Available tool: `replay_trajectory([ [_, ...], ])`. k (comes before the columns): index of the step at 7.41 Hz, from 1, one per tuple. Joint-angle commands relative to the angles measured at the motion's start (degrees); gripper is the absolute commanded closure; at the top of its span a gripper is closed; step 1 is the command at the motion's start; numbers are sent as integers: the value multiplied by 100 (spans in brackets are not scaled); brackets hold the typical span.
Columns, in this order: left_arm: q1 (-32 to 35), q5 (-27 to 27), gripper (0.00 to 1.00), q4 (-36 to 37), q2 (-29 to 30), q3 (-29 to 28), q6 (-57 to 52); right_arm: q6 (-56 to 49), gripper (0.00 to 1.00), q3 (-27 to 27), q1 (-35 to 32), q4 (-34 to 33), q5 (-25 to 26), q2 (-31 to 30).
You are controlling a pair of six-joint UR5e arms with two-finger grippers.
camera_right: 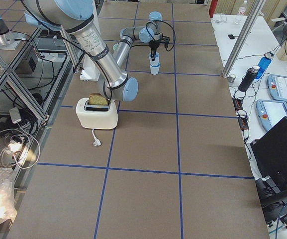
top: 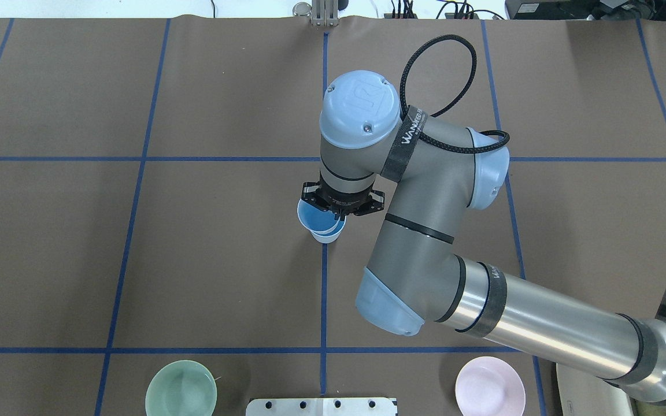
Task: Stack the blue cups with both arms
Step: 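Lower the held cup into the centre cup and open the right gripper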
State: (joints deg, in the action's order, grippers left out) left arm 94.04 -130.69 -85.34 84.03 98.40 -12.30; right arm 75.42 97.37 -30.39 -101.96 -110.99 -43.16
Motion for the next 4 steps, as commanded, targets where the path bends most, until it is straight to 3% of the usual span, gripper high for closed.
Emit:
replay_trajectory([
  [1, 0, 0, 1, -1, -1, -5, 0, -36, 100, -139, 68, 27, 34, -34],
  [2, -9, 0, 1, -1, -1, -14, 0, -36, 84, -157, 77, 45, 51, -43],
  [3, -9, 0, 1, -1, -1, -14, 0, -80, 52, -148, 77, 45, 156, -60],
  [4, -9, 0, 1, -1, -1, -14, 0, -106, 34, -157, 77, 53, 348, -61],
])
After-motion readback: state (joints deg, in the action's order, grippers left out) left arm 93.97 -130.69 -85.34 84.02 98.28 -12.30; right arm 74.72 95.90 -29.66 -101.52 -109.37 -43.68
